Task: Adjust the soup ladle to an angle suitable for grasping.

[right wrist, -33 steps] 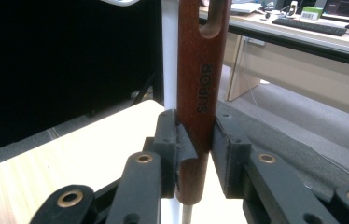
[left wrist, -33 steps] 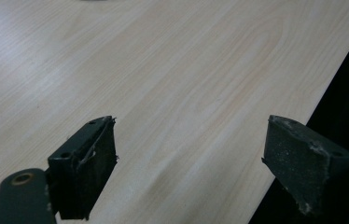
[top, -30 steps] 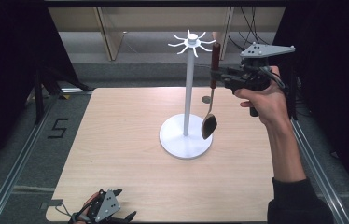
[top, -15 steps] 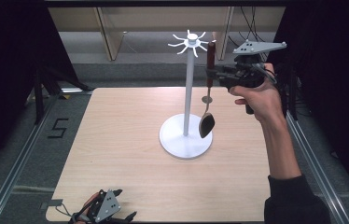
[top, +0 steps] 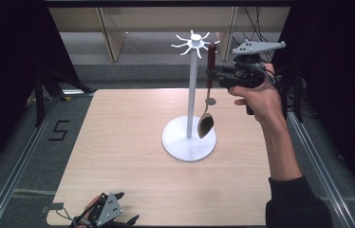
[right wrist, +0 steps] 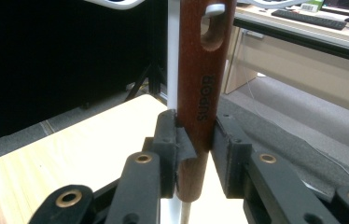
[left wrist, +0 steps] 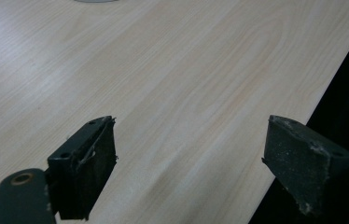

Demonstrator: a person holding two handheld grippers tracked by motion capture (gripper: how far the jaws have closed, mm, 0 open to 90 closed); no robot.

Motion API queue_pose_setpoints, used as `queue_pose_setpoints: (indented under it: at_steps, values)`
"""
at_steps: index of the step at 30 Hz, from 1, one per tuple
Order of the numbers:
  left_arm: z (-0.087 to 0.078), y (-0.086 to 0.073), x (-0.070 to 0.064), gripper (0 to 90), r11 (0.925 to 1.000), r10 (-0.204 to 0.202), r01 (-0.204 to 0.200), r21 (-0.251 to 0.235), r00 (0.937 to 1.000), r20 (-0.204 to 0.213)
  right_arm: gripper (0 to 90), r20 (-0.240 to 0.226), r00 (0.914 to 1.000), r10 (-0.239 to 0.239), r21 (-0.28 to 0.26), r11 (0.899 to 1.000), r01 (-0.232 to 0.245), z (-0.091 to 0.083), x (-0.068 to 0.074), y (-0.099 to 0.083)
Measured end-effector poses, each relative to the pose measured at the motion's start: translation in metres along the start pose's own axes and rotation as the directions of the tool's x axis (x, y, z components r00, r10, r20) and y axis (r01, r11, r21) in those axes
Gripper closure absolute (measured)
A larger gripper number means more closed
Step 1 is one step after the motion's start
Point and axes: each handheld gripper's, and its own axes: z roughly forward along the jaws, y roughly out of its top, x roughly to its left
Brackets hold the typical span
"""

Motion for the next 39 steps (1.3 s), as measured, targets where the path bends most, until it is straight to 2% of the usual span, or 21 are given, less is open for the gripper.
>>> queue_pose_setpoints:
  at_steps: [1, 4, 7, 8, 9, 11, 12, 16, 17, 18, 20, 24, 29, 32, 33, 34, 35, 36, 37, 38, 39]
  values:
    - [0.0, 0.0, 0.0, 16.1, 1.0, -0.006, 0.006, 0.0, 1.0, 0.001, 73.3, -0.004, 1.0, 0.002, -0.003, 1.0, -0.002, 0.001, 0.0, 0.0]
    - [-0.001, 0.0, 0.001, 16.1, 0.9999, 0.009, -0.009, 0.006, 0.9999, -0.004, 72.9, -0.005, 1.0, 0.007, -0.01, 1.0, -0.007, 0.002, 0.001, 0.0]
    - [0.0, 0.0, -0.001, 16.1, 0.9999, -0.014, 0.014, -0.001, 0.9999, 0.006, 70.8, -0.005, 0.9997, 0.025, -0.012, 1.0, -0.025, 0.001, 0.002, -0.002]
    - [0.0, 0.0, 0.0, 16.1, 1.0, 0.0, 0.0, 0.002, 1.0, -0.001, 69.7, -0.013, 0.9998, 0.014, -0.018, 1.0, -0.014, 0.001, 0.001, -0.002]
    - [-0.001, 0.0, 0.001, 16.0, 0.9999, 0.011, -0.011, 0.007, 0.9999, -0.004, 67.9, -0.02, 0.9997, 0.012, -0.018, 1.0, -0.013, 0.0, 0.001, -0.002]
    - [0.0, 0.0, -0.001, 16.1, 0.9999, -0.007, 0.007, -0.009, 1.0, 0.005, 65.3, -0.018, 0.9998, 0.012, -0.018, 1.0, -0.012, -0.001, 0.002, -0.004]
    - [0.0, 0.0, -0.001, 16.1, 1.0, -0.009, 0.009, 0.003, 0.9999, 0.004, 63.4, -0.012, 0.9999, 0.007, -0.023, 1.0, -0.007, -0.002, 0.003, -0.005]
    - [0.001, 0.0, -0.001, 16.1, 1.0, -0.002, 0.002, 0.0, 1.0, 0.004, 52.7, -0.012, 0.9994, 0.031, -0.03, 0.999, -0.032, -0.006, 0.006, -0.011]
    - [0.001, 0.0, -0.001, 16.1, 1.0, 0.002, -0.002, 0.007, 1.0, 0.006, 50.4, -0.014, 0.9997, 0.018, -0.036, 0.999, -0.019, -0.007, 0.005, -0.012]
    - [0.001, 0.0, -0.001, 16.1, 1.0, -0.002, 0.002, 0.008, 1.0, 0.003, 48.8, -0.017, 0.9991, 0.038, -0.02, 0.999, -0.039, -0.008, 0.007, -0.014]
    - [0.001, 0.0, 0.0, 16.1, 1.0, -0.001, 0.001, 0.005, 1.0, 0.001, 45.1, -0.003, 0.9998, 0.021, -0.027, 0.999, -0.021, -0.01, 0.006, -0.018]
    - [0.001, 0.0, 0.0, 16.1, 1.0, -0.003, 0.003, 0.006, 1.0, -0.001, 39.4, -0.017, 0.9992, 0.037, -0.032, 0.999, -0.038, -0.016, 0.007, -0.027]
    - [0.001, -0.001, 0.0, 16.1, 0.9998, 0.007, -0.007, 0.018, 1.0, -0.003, 38.4, -0.016, 0.9992, 0.038, -0.036, 0.999, -0.038, -0.022, 0.007, -0.046]
    - [0.001, 0.0, 0.0, 16.1, 0.9999, -0.001, 0.001, 0.013, 1.0, -0.001, 39.7, -0.039, 0.9981, 0.047, -0.008, 0.999, -0.048, -0.021, 0.007, -0.059]
    - [0.001, 0.0, 0.001, 16.1, 0.9999, 0.002, -0.002, 0.011, 1.0, 0.002, 39.6, -0.04, 0.9984, 0.039, -0.011, 0.999, -0.04, -0.021, 0.006, -0.062]
    - [0.001, -0.001, 0.0, 16.1, 0.9998, -0.014, 0.014, 0.012, 0.9999, 0.008, 39.4, -0.03, 0.999, 0.034, -0.011, 0.999, -0.035, -0.022, 0.008, -0.066]
    - [0.002, -0.001, 0.0, 16.2, 0.9999, -0.009, 0.009, 0.004, 1.0, -0.001, 39.3, -0.033, 0.9987, 0.039, -0.009, 0.999, -0.04, -0.022, 0.009, -0.068]
    - [0.002, -0.001, 0.0, 16.1, 0.9999, -0.009, 0.009, 0.005, 1.0, -0.004, 39.0, -0.032, 0.9992, 0.022, -0.008, 1.0, -0.022, -0.023, 0.008, -0.071]
    - [0.001, 0.0, 0.001, 16.2, 0.9999, 0.009, -0.008, 0.015, 1.0, -0.004, 39.0, -0.038, 0.9985, 0.039, -0.014, 0.999, -0.04, -0.023, 0.01, -0.074]
    - [0.001, 0.0, 0.0, 16.1, 0.9999, 0.0, 0.0, 0.013, 1.0, 0.001, 39.0, -0.037, 0.999, 0.025, -0.026, 0.999, -0.026, -0.022, 0.01, -0.077]
    - [0.001, -0.001, 0.0, 16.1, 0.9999, 0.002, -0.002, 0.012, 1.0, -0.002, 38.9, -0.046, 0.9978, 0.048, -0.018, 0.999, -0.049, -0.023, 0.013, -0.08]
